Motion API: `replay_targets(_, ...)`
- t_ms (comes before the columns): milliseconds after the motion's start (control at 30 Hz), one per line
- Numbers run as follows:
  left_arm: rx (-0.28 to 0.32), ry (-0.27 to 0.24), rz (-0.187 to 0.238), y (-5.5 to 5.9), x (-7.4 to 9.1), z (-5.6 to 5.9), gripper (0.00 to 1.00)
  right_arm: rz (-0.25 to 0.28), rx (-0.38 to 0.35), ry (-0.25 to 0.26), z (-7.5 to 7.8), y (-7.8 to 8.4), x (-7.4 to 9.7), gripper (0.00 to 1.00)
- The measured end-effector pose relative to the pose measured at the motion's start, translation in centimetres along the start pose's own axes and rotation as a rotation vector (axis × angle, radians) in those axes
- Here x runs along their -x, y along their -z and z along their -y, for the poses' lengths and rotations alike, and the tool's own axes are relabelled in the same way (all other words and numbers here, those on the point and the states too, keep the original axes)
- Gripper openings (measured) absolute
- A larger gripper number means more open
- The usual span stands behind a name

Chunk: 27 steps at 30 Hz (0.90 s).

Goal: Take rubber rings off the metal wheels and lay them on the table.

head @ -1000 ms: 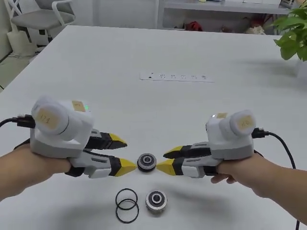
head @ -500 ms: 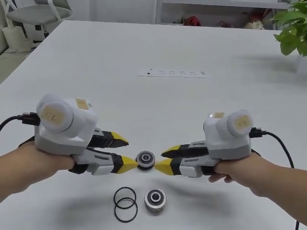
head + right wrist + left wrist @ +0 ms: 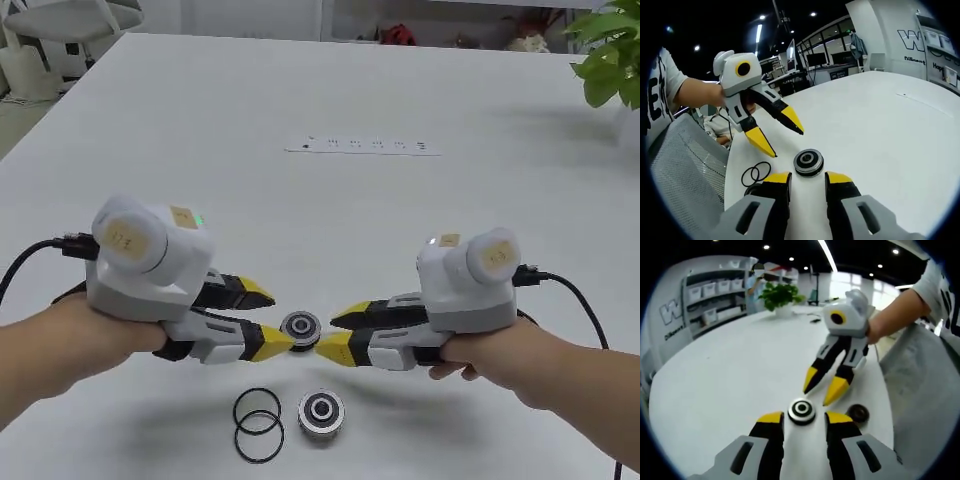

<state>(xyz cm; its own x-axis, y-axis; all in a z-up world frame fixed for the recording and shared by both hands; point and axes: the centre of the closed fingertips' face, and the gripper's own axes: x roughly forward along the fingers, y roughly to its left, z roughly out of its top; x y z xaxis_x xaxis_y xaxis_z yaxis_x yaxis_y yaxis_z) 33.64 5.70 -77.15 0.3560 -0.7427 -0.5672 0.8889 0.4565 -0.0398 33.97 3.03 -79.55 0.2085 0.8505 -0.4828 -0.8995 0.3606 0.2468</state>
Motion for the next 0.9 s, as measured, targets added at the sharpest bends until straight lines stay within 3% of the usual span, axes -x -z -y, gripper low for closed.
replay_targets(900, 0.004, 0.024, -0.021, 0.2, -2.3, -0.1, 0.26, -0.001, -0.005, -0.012, -0.3, 0.4, -0.3, 0.24)
